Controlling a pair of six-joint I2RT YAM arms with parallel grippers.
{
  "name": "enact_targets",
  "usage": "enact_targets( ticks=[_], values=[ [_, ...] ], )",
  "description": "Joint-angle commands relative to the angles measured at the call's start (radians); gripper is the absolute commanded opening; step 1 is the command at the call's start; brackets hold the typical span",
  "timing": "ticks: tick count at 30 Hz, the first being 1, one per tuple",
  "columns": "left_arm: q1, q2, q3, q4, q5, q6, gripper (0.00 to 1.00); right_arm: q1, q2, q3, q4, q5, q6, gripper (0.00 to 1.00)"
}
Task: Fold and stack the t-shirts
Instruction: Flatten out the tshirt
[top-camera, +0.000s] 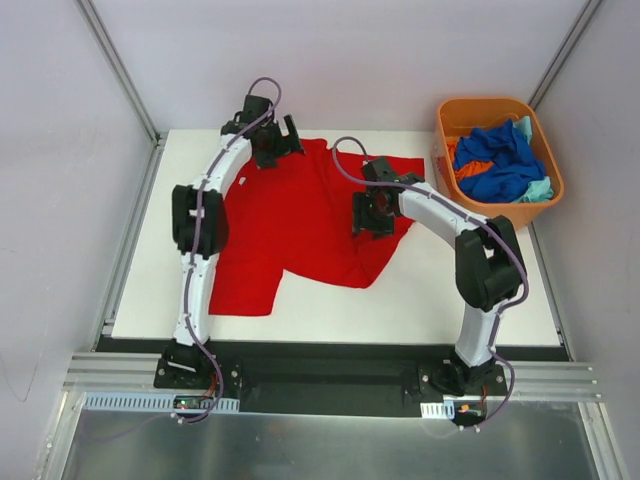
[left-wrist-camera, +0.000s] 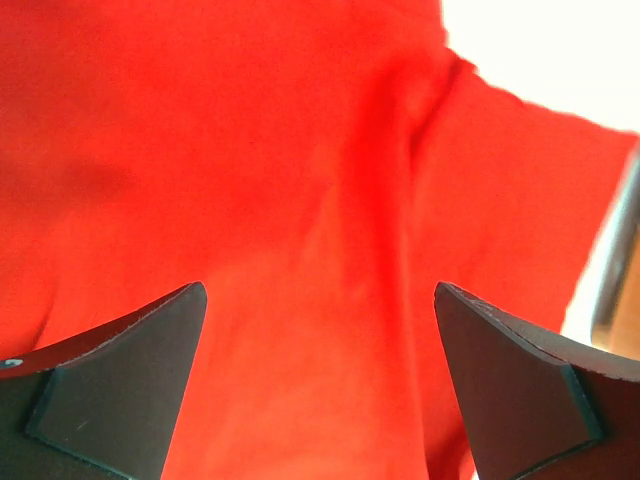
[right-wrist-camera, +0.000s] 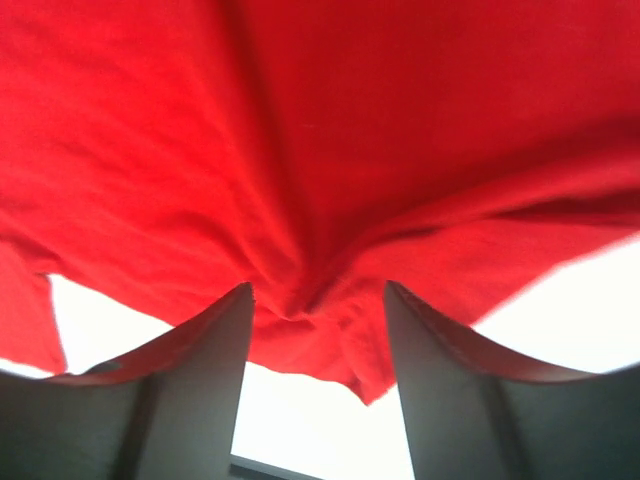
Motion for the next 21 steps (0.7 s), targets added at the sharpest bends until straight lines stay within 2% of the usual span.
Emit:
enact_targets(
  ticks=[1, 2, 3, 4, 6, 7, 8, 9, 10, 11, 13, 17, 21],
  values=[
    [0.019, -0.448, -0.187, 0.035, -0.092, 0.113, 0.99, -0.003, -0.086, 0.002, -0.091, 0.114, 0.002, 0.60],
    [0.021, -0.584, -0.315, 0.030, -0.118, 0.115, 0.99, 0.003, -0.094, -0.005, -0.093, 0.114, 0.002, 0.61],
    [0.021, -0.657, -0.394, 0.028, -0.192, 0.098, 0.99, 0.008, -0.097, -0.012, -0.091, 0.121, 0.007, 0.61],
    [0.021, -0.799, -0.565, 0.028, -0.225, 0.081, 0.99, 0.012, -0.101, -0.022, -0.091, 0.136, 0.008, 0.61],
    [0.019, -0.941, -0.742, 0.027, -0.277, 0.038, 0.99, 0.035, -0.103, -0.021, -0.091, 0.151, 0.005, 0.61],
    [0.019, -1.010, -0.922, 0.021, -0.311, 0.020, 0.99, 0.044, -0.100, -0.009, -0.093, 0.168, 0.001, 0.61],
    [0.019, -1.144, -1.014, 0.016, -0.325, -0.033, 0.99, 0.058, -0.085, 0.000, -0.093, 0.173, -0.001, 0.61],
    [0.019, -1.211, -1.103, 0.009, -0.346, -0.069, 0.99, 0.063, -0.075, 0.010, -0.099, 0.179, -0.001, 0.61],
    [0.019, -1.274, -1.268, 0.005, -0.345, -0.104, 0.99, 0.066, -0.065, 0.019, -0.100, 0.188, 0.003, 0.61],
    [0.018, -1.382, -1.336, -0.011, -0.337, -0.148, 0.99, 0.067, -0.040, 0.033, -0.102, 0.194, 0.014, 0.60],
    [0.018, -1.498, -1.482, -0.068, -0.327, -0.189, 0.99, 0.067, -0.019, 0.040, -0.111, 0.214, 0.025, 0.58],
    [0.018, -1.586, -1.625, -0.253, -0.349, -0.299, 0.99, 0.070, 0.020, 0.037, -0.091, 0.191, 0.045, 0.45],
    [0.021, -1.581, -1.690, -0.339, -0.475, -0.380, 0.99, 0.072, 0.041, 0.051, -0.077, 0.177, 0.053, 0.44]
  ],
)
